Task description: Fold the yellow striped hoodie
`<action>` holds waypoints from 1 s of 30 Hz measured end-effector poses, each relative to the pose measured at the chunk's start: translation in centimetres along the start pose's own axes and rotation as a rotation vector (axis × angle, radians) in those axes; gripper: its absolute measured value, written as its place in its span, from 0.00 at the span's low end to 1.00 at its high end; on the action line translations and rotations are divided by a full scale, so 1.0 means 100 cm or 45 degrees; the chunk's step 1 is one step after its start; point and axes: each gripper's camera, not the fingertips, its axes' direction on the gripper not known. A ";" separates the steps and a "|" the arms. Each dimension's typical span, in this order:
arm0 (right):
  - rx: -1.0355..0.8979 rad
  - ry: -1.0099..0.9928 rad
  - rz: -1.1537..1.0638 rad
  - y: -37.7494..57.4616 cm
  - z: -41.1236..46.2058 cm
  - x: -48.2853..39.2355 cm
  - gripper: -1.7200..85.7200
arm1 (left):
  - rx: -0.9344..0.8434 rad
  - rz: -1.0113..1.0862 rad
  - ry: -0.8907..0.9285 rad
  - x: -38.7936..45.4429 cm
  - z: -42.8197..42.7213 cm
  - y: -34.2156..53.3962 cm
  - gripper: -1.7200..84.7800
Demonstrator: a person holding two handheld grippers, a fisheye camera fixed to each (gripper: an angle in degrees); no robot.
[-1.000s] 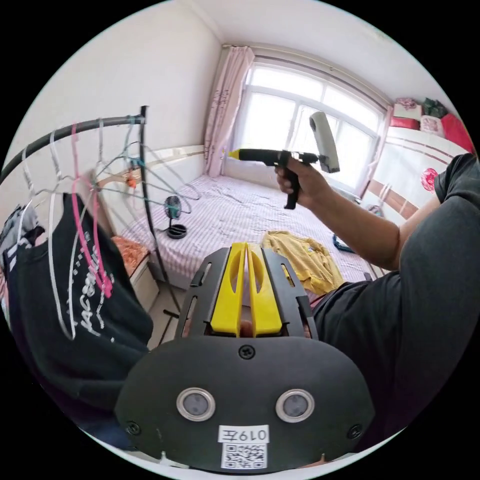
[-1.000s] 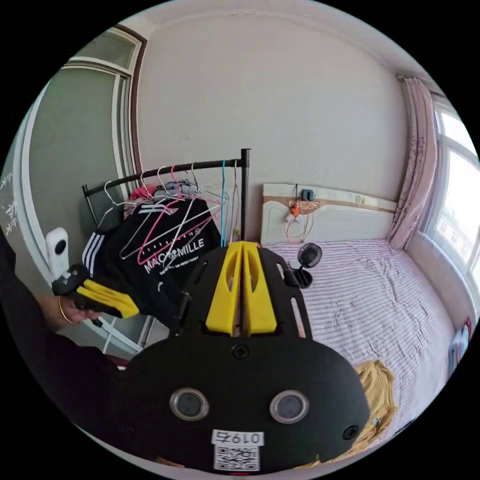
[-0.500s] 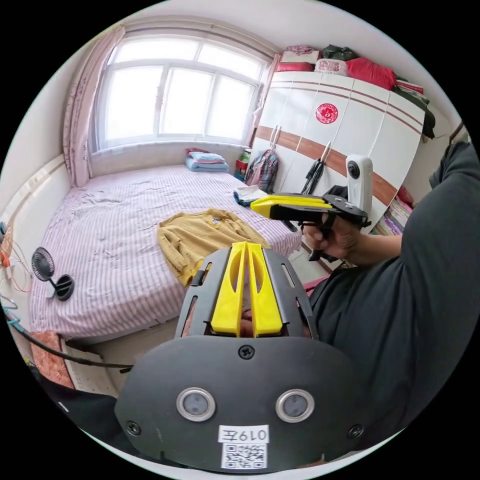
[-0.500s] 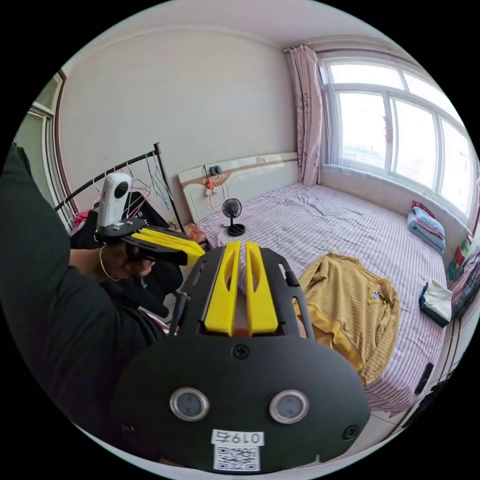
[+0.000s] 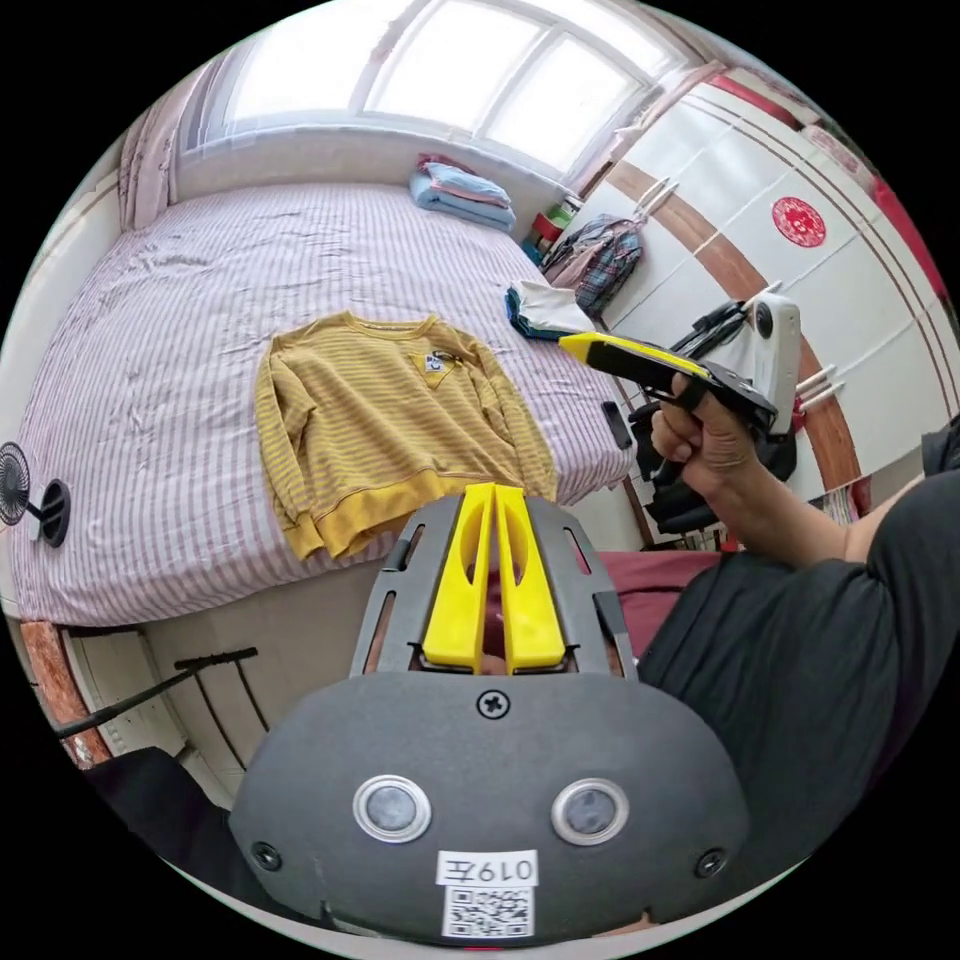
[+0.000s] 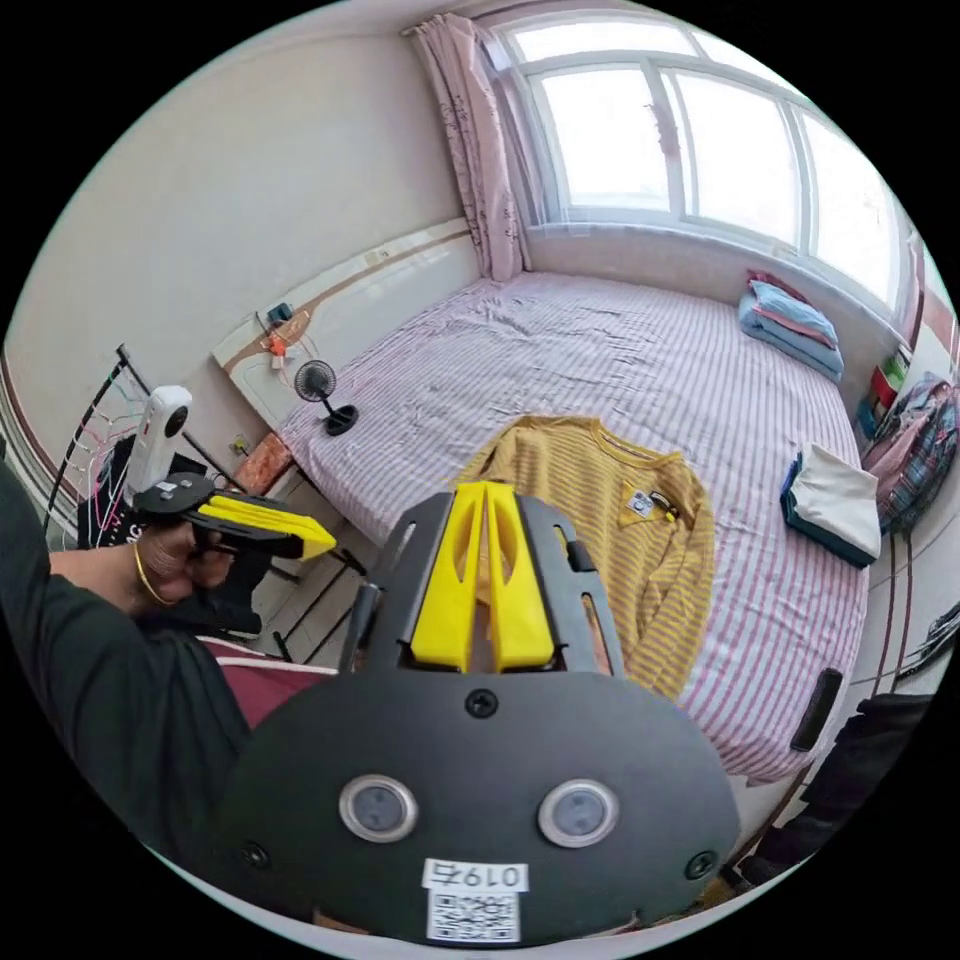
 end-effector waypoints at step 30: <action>-0.123 0.030 0.548 -0.082 -0.040 0.435 0.10 | 0.004 0.012 -0.053 -0.080 -0.177 -0.433 0.08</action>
